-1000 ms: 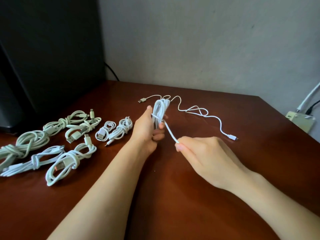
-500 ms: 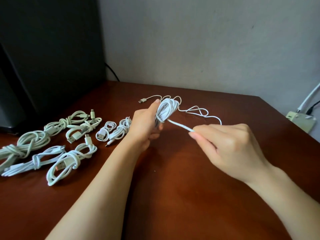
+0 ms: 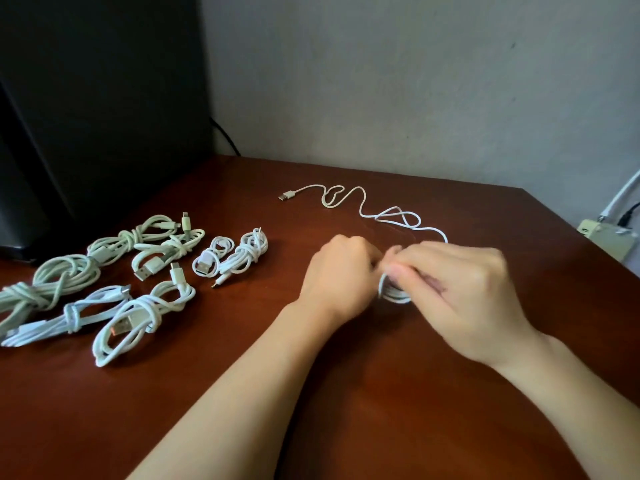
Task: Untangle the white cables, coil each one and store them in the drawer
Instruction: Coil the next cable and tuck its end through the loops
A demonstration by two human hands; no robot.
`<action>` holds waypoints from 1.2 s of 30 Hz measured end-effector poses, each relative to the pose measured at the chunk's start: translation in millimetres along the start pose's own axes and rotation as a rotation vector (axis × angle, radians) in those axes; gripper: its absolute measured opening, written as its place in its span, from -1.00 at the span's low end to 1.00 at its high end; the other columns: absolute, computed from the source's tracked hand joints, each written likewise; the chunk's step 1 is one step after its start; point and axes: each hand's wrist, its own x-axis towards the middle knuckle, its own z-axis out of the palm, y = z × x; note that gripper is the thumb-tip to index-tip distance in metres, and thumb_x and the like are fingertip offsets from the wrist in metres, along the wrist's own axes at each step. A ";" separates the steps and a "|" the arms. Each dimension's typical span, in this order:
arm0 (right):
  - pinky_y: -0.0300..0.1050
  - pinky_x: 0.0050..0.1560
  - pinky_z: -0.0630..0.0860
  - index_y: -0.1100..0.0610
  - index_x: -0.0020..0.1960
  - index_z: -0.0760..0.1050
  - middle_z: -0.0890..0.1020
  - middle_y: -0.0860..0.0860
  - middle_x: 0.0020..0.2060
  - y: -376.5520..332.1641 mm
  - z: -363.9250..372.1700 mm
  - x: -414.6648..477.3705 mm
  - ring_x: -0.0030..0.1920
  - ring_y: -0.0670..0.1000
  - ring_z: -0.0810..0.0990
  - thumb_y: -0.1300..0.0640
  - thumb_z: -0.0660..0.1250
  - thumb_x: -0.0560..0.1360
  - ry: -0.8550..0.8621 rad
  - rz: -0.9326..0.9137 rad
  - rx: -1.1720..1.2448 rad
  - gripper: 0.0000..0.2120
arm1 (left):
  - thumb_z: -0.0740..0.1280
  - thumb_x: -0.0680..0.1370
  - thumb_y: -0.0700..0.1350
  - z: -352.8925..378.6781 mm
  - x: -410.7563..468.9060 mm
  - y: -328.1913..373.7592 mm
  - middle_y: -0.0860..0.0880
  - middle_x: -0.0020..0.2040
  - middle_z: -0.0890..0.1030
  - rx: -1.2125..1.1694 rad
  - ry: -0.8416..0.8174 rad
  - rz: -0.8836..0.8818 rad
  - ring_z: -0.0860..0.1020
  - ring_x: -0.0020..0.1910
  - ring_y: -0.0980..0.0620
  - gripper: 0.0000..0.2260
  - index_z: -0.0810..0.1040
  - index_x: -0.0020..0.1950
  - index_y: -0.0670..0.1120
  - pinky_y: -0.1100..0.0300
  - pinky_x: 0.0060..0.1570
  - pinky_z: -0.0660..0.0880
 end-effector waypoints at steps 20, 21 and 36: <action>-0.32 -0.51 0.35 0.09 -0.41 0.59 0.51 0.02 -0.51 32.0 3.6 4.8 -0.54 -0.10 0.44 0.09 0.25 0.56 -0.233 1.190 0.853 -0.62 | 0.29 0.50 0.04 7.6 -4.5 -2.8 -0.13 -0.49 0.42 -0.532 -0.113 0.123 0.32 -0.47 0.08 -0.63 0.45 -0.49 -0.03 0.15 -0.39 0.24; -0.33 -0.59 0.23 0.09 -0.40 0.58 0.44 0.00 -0.54 34.4 3.5 3.9 -0.59 -0.12 0.33 0.11 0.22 0.57 -0.243 1.237 0.923 -0.61 | 0.27 0.51 0.03 6.9 -4.0 -3.3 -0.10 -0.48 0.41 -0.546 -0.105 0.118 0.31 -0.48 0.09 -0.64 0.45 -0.48 -0.06 0.17 -0.41 0.23; -0.28 -0.35 0.31 -0.07 -0.17 0.50 0.45 -0.15 -0.45 17.3 11.6 -8.1 -0.41 -0.12 0.42 -0.01 0.13 0.56 -0.336 0.328 0.111 -0.79 | 0.15 0.61 -0.07 -7.3 12.4 -16.5 -0.06 -0.53 0.37 -1.003 0.234 -0.410 0.21 -0.66 0.11 -0.63 0.46 -0.36 -0.17 0.34 -0.61 0.13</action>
